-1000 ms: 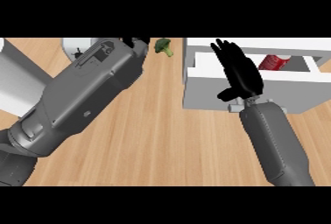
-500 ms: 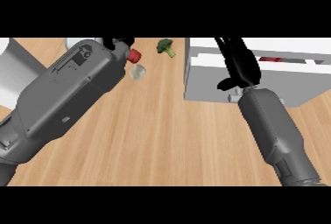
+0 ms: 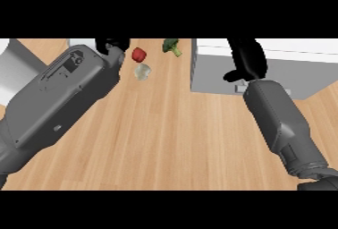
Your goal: Pick up the can, place it into the drawer and close the drawer
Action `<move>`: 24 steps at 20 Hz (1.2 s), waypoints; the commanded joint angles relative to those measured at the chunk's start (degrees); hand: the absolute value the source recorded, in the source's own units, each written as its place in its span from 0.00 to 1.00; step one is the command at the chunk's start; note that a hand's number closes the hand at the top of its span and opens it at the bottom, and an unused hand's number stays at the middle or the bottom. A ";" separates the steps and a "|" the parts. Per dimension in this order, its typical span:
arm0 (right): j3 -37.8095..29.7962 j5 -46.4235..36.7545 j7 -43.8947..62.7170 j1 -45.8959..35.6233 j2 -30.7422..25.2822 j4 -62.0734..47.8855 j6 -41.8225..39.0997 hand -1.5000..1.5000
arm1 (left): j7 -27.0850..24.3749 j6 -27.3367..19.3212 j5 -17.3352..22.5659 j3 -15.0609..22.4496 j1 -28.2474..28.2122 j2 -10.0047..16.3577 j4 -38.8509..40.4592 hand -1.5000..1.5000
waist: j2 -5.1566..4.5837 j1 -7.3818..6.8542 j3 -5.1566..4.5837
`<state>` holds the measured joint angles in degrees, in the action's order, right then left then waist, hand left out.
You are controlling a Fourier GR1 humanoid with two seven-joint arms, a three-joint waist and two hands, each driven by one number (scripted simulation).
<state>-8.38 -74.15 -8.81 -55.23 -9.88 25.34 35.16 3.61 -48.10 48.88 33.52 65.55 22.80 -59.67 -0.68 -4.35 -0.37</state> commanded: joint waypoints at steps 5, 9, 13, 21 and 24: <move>-2.69 -0.29 0.58 -6.39 -2.47 -8.81 5.07 0.00 | 2.87 -0.25 -1.45 -0.23 -0.97 2.52 -4.30 0.00 | -0.81 -0.94 0.52; -2.78 -1.31 4.52 -12.47 -3.00 -10.84 2.29 0.00 | 1.44 1.03 -1.92 -0.38 -2.75 1.84 -4.51 0.00 | -1.32 -1.65 0.46; -2.80 -1.92 5.77 -12.77 -2.76 -12.45 3.99 0.00 | 5.12 0.20 -1.84 -0.59 -1.21 3.76 -6.65 0.00 | -1.26 -2.13 0.51; -12.54 10.16 -7.60 -15.87 -1.30 -13.40 -6.03 0.00 | 4.87 -0.65 -3.07 0.07 -2.91 4.05 -9.68 0.00 | -1.32 -2.43 0.75; -18.96 16.95 -10.79 -15.51 -1.14 -13.48 -9.37 0.00 | 5.39 0.21 -2.39 -0.50 -4.40 5.03 -10.23 0.00 | -1.42 -2.59 0.81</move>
<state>-19.38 -66.25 -17.24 -67.38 -13.57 10.17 28.07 8.70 -48.22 46.37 33.23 62.24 27.24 -69.15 -2.31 -5.57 0.64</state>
